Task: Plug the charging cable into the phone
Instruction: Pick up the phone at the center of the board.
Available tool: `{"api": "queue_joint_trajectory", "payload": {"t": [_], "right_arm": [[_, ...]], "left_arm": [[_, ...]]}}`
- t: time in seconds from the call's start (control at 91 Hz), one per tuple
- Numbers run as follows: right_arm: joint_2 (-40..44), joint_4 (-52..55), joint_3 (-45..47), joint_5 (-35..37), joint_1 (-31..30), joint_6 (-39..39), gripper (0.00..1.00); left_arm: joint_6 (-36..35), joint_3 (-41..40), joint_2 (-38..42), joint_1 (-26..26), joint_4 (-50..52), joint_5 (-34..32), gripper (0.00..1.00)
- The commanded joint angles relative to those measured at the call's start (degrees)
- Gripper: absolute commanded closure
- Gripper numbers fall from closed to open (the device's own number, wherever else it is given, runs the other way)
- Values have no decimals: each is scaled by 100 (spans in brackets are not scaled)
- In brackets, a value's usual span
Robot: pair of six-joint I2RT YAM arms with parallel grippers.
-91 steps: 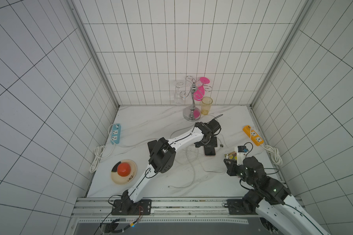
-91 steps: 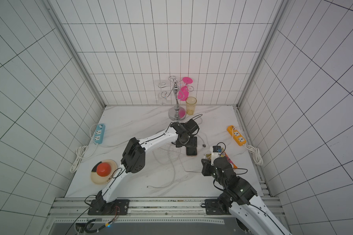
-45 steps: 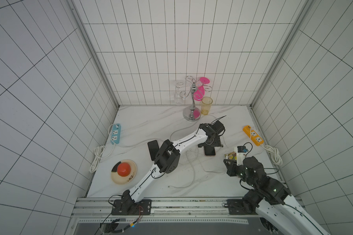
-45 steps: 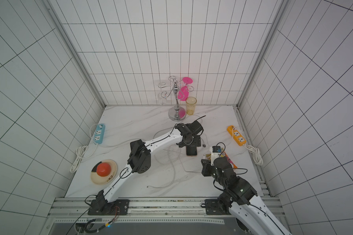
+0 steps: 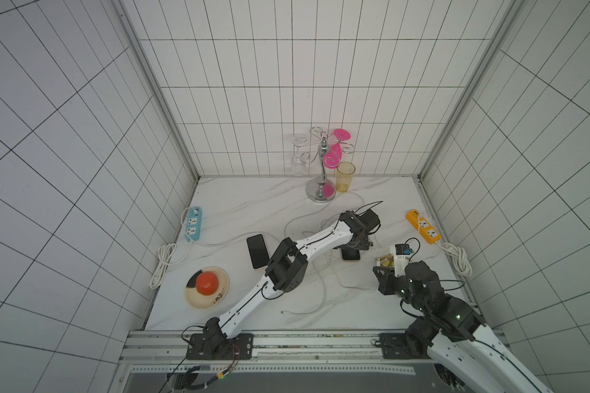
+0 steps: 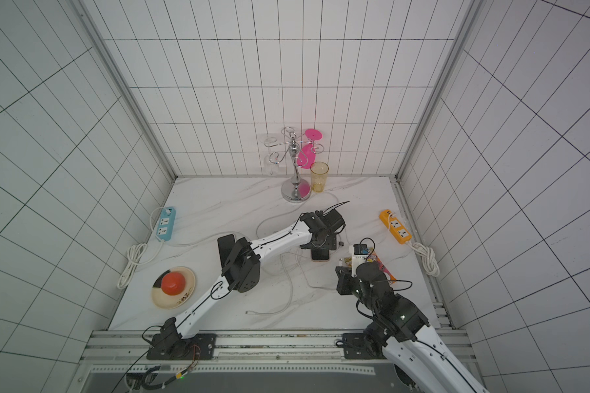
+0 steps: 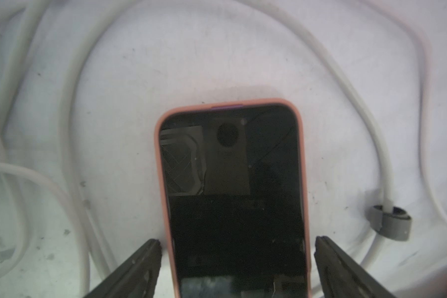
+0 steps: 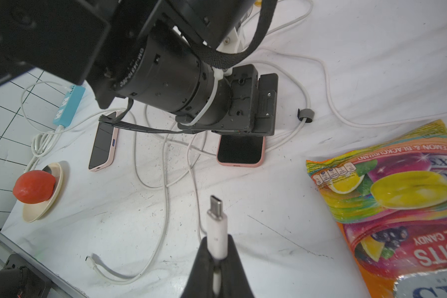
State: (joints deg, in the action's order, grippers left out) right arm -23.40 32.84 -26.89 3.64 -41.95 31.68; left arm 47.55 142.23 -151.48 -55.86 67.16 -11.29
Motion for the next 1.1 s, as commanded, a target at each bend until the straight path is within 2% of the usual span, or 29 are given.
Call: {"api": "queue_joint_trajectory", "payload": {"t": [0.0, 0.231, 0.385, 0.506, 0.66, 0.902, 1.088], "right_arm": [[-32, -122, -185, -55, 38, -50, 100], [-93, -278, -113, -101, 38, -17, 100], [-106, -374, -16, -157, 38, 41, 100], [-128, -414, 9, -165, 34, 43, 100], [-137, -411, -24, -187, 40, 10, 100], [-121, -345, -44, -198, 43, -47, 100], [-98, -339, -30, -206, 46, -56, 100]], "left_arm": [[-237, -24, -293, -22, 554, -250, 12], [-374, -709, 113, 35, 1015, -585, 18], [-303, -1862, 786, 351, 521, -87, 23], [-140, -2409, 1205, 537, 54, 242, 19], [-28, -2269, 1187, 619, 117, 172, 14], [116, -1525, 578, 658, 687, 190, 13], [297, -1351, 318, 738, 811, 294, 13]]}}
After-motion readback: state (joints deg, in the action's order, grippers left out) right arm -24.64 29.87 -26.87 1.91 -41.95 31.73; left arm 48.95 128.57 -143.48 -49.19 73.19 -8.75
